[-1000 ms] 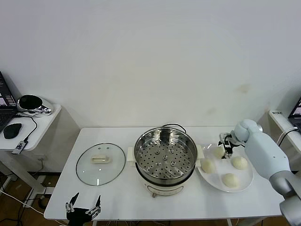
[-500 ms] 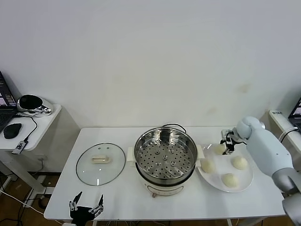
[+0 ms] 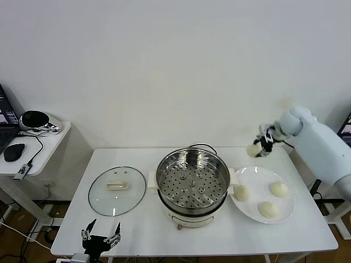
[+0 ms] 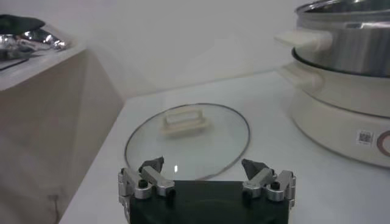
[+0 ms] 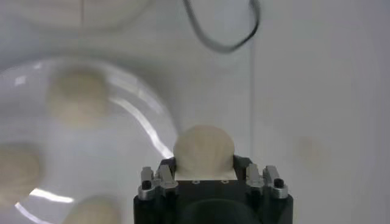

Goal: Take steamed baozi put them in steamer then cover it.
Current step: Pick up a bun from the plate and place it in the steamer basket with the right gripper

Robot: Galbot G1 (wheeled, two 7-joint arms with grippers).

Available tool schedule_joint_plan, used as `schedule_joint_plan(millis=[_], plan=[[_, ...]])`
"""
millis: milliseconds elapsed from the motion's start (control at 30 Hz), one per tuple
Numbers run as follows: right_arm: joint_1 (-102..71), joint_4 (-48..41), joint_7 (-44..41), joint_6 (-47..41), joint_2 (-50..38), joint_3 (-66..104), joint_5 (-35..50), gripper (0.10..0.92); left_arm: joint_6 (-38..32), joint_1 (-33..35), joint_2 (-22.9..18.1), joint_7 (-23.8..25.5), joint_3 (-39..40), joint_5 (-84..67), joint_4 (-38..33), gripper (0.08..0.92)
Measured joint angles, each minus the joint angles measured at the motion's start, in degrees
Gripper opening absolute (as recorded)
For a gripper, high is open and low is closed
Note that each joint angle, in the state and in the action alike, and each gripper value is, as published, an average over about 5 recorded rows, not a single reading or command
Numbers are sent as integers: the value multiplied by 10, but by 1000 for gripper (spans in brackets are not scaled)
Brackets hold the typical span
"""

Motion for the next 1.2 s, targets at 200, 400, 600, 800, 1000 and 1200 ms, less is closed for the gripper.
schedule_joint_plan(millis=[200,400,600,800,1000,1200], plan=[[49,4,-43,79,39,-44,58,519,0,0,-1,2,-1,-2,-8,823],[72,22,-70,183,73,-69,65,373,-1,6,-6,2,-3,-4,-17,823],[83,34,-89,259,102,-89,65,349,1,6,-6,3,-7,-4,-24,823],[85,26,-95,337,134,-108,51,356,2,8,-9,3,-7,-3,-25,823],[77,12,-89,407,172,-113,14,357,2,10,-13,2,-6,1,-24,823],[67,0,-80,448,200,-116,-22,357,2,16,-15,2,-6,2,-31,823]])
